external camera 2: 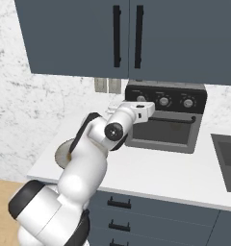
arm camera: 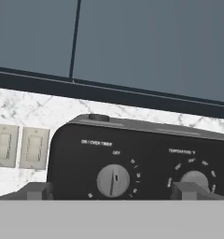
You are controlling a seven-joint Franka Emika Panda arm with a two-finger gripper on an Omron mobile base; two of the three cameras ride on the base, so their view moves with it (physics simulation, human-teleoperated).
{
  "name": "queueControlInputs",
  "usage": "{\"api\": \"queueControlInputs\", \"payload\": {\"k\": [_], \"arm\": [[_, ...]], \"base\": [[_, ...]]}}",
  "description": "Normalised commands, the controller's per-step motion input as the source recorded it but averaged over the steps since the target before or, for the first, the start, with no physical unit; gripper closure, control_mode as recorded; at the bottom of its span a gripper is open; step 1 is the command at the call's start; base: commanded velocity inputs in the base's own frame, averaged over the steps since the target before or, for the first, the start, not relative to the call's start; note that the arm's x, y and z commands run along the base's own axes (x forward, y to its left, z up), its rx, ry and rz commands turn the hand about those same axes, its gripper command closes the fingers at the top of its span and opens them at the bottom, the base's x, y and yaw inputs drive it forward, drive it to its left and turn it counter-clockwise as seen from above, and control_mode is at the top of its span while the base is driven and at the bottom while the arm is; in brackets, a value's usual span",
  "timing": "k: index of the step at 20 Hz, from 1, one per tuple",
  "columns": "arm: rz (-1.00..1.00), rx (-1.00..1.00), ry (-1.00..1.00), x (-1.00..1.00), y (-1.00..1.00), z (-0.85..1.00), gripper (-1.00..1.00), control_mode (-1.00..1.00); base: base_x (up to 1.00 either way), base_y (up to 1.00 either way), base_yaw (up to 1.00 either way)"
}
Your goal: Pick up the kebab skewer and baguette bread, and place them inside the toaster oven. Close the toaster oven door and start by setting the timer.
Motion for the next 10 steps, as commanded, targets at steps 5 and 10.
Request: {"api": "queueControlInputs", "payload": {"k": [5, 10], "arm": [[0.0, 0.0, 0.0, 0.04, 0.0, -0.02, -1.0, -1.0], [0.0, 0.0, 0.0, 0.1, 0.0, -0.04, -1.0, -1.0]], "base": [[0.0, 0.0, 0.0], [0.0, 0.0, 0.0]]}}
